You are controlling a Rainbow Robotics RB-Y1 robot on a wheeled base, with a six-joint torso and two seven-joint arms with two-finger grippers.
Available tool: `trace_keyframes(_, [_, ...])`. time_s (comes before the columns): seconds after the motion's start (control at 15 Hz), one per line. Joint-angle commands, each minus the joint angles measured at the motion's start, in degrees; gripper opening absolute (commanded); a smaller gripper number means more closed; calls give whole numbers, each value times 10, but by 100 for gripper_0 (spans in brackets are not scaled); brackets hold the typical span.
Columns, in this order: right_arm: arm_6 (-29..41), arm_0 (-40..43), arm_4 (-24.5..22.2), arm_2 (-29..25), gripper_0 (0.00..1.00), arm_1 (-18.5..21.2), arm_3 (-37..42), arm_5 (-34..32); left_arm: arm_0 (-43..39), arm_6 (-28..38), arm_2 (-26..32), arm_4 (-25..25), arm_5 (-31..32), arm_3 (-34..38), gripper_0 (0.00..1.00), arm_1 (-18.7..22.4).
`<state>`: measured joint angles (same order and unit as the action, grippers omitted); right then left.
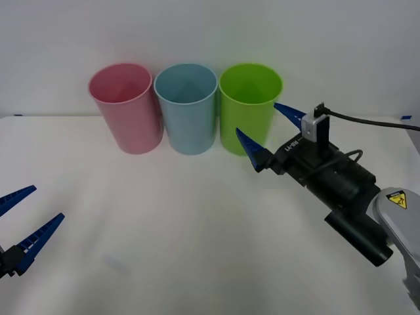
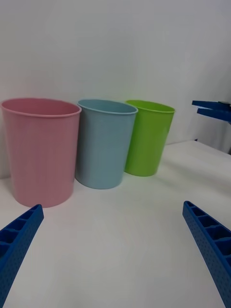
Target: Grasp the object on the table and drop it into the matching bin: aluminum can to the light blue bin, PET bottle to the pink bin.
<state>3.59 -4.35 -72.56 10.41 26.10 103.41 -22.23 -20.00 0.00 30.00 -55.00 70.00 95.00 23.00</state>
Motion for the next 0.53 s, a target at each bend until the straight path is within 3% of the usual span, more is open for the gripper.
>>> trace_keyframes(0.07, [-65,43,20,-45,100,-1,0,-52,0,0,0,0,0,0,100,0])
trace_keyframes(0.33, [-130,104,35,-108,100,-4,0,-121,0,0,0,0,0,0,100,0])
trace_keyframes(0.53, [-137,149,52,-152,100,-5,0,-179,0,0,0,0,0,0,100,0])
